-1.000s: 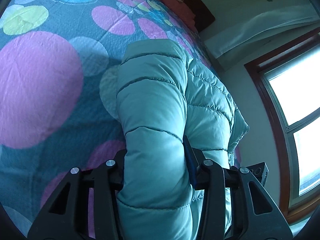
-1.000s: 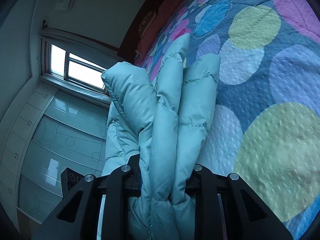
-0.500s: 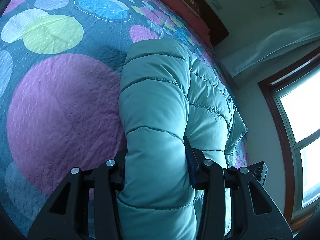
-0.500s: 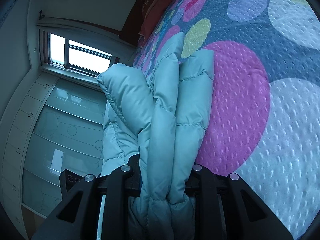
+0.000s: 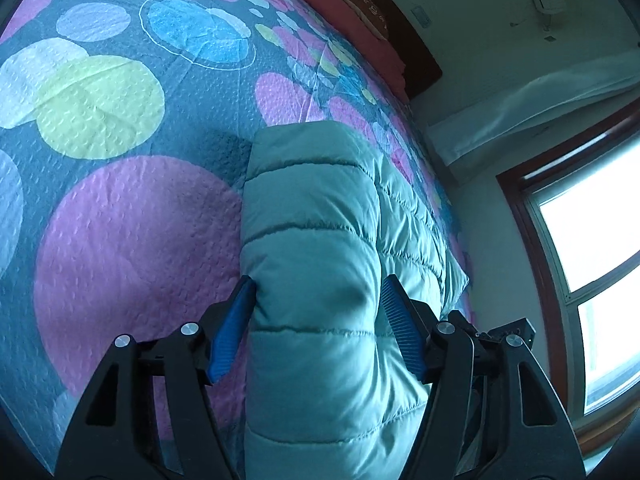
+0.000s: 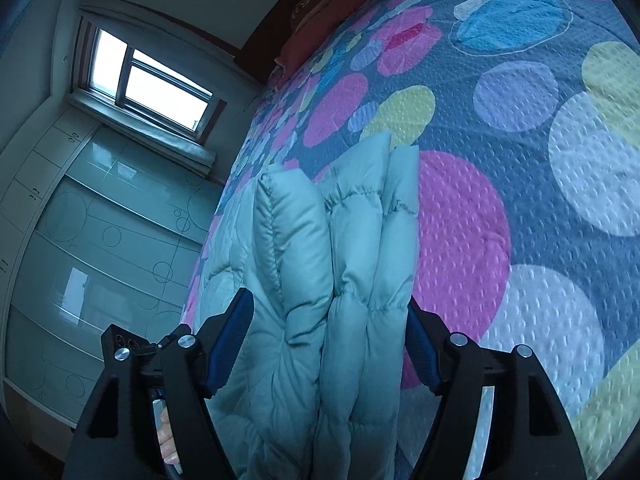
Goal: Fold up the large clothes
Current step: 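Pinch the bundle's folded edge with the left gripper while the right gripper pinches the sleeve folds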
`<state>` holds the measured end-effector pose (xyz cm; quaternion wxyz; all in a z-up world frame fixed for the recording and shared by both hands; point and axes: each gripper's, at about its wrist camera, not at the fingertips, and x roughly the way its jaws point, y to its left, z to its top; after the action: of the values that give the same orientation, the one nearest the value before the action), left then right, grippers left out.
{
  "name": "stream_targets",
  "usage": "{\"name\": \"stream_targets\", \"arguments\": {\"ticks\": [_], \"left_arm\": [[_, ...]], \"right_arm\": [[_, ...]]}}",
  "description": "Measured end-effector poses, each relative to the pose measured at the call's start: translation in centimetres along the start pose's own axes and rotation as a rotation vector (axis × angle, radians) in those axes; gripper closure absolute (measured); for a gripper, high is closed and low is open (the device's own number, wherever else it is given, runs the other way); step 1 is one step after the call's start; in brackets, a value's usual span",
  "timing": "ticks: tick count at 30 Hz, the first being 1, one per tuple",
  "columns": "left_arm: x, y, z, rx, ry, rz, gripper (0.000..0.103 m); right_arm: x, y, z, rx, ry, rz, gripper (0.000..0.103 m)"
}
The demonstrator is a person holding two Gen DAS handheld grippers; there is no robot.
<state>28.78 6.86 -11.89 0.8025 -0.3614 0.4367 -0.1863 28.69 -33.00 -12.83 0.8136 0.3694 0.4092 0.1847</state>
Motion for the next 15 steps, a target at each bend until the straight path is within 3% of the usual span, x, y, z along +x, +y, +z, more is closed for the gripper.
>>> {"name": "stream_targets", "arguments": {"ticks": [8, 15], "left_arm": [[3.4, -0.3, 2.5, -0.004, 0.037, 0.071, 0.038], [5.0, -0.4, 2.3, 0.032, 0.043, 0.138, 0.042]], "right_arm": [[2.4, -2.8, 1.9, 0.16, 0.009, 0.028, 0.032], [3.0, -3.9, 1.2, 0.176, 0.026, 0.026, 0.07]]}}
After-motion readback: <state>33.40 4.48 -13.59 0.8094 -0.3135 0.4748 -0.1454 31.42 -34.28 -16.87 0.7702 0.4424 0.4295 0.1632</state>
